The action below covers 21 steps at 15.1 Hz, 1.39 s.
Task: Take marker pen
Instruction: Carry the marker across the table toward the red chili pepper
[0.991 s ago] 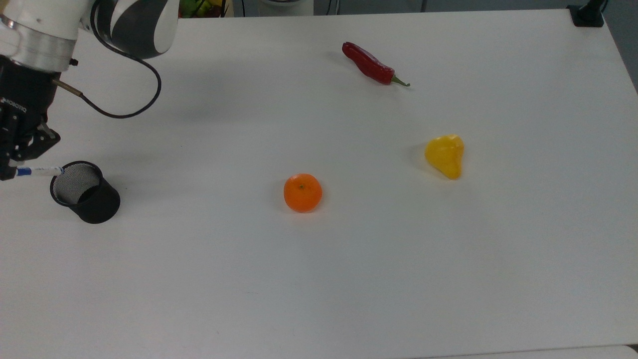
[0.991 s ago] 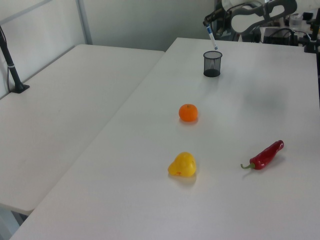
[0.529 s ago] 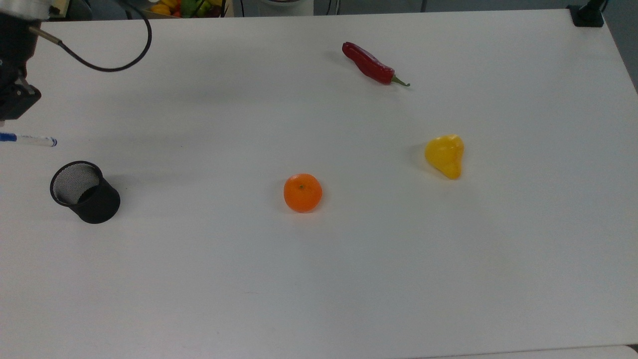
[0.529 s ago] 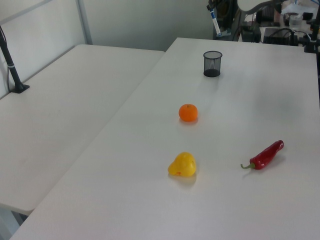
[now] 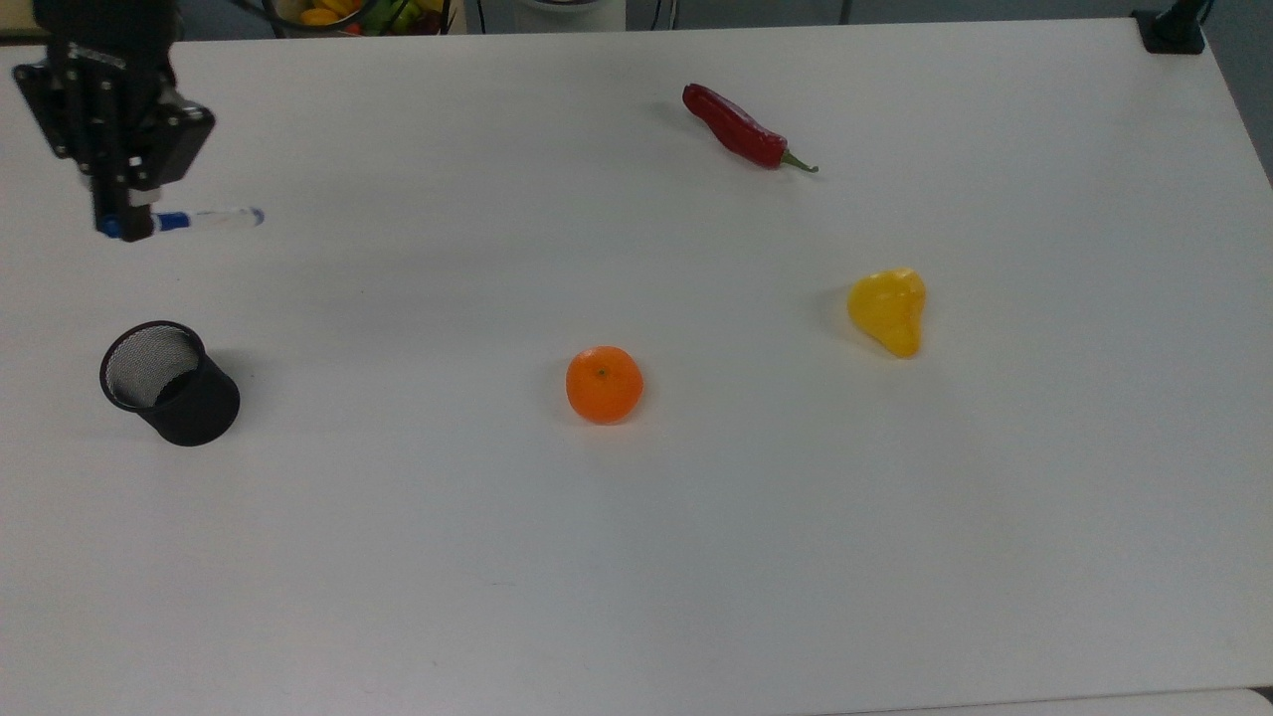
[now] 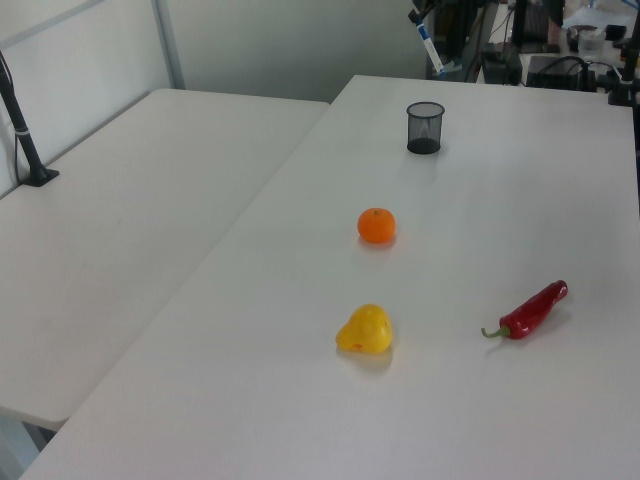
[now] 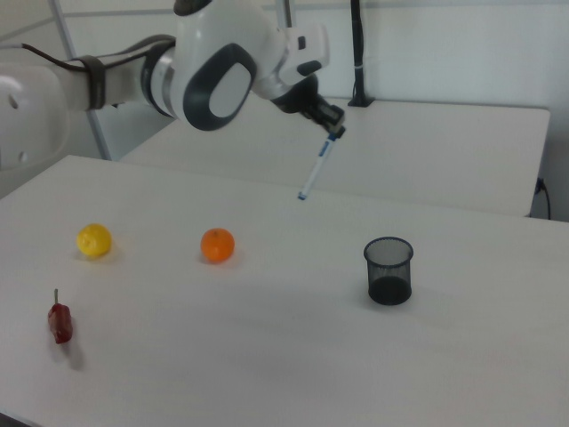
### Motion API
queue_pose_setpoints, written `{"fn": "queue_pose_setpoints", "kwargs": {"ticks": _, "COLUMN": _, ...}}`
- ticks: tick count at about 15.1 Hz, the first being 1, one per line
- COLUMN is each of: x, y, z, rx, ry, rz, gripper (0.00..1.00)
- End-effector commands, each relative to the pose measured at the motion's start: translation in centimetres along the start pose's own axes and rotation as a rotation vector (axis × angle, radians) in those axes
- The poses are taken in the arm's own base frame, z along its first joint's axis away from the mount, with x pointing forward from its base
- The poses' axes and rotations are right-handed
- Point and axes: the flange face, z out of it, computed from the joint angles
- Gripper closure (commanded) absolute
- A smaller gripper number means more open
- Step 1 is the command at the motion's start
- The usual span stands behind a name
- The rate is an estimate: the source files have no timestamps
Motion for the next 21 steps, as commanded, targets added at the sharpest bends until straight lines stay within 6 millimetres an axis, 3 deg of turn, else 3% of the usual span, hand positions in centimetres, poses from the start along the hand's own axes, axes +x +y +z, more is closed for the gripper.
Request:
{"fn": "queue_pose_setpoints", "kwargs": {"ticks": 1, "x": -3.6, "y": -4.3, "z": -1.6, "rx": 0.068, "ry": -0.178, "rz": -0.042, "gripper": 1.00}}
{"fn": "queue_pose_setpoints", "kwargs": {"ticks": 6, "x": -9.2, "y": -9.7, "z": -1.1, "rx": 0.126, "ry": -0.496, "rz": -0.114, "gripper": 1.00}}
{"fn": "queue_pose_setpoints", "kwargs": {"ticks": 13, "x": -16.8, "y": -18.7, "z": 1.2, "rx": 0.200, "ry": -0.671, "rz": -0.238, "gripper": 1.00}}
{"fn": "queue_pose_setpoints", "kwargs": {"ticks": 17, "x": -21.3, "y": -23.4, "z": 4.7, "rx": 0.239, "ry": -0.722, "rz": -0.293, "gripper": 1.00}}
{"fn": "queue_pose_setpoints", "kwargs": {"ticks": 21, "x": -23.9, "y": -24.9, "z": 7.5, "rx": 0.249, "ry": -0.669, "rz": -0.306, "gripper": 1.00}}
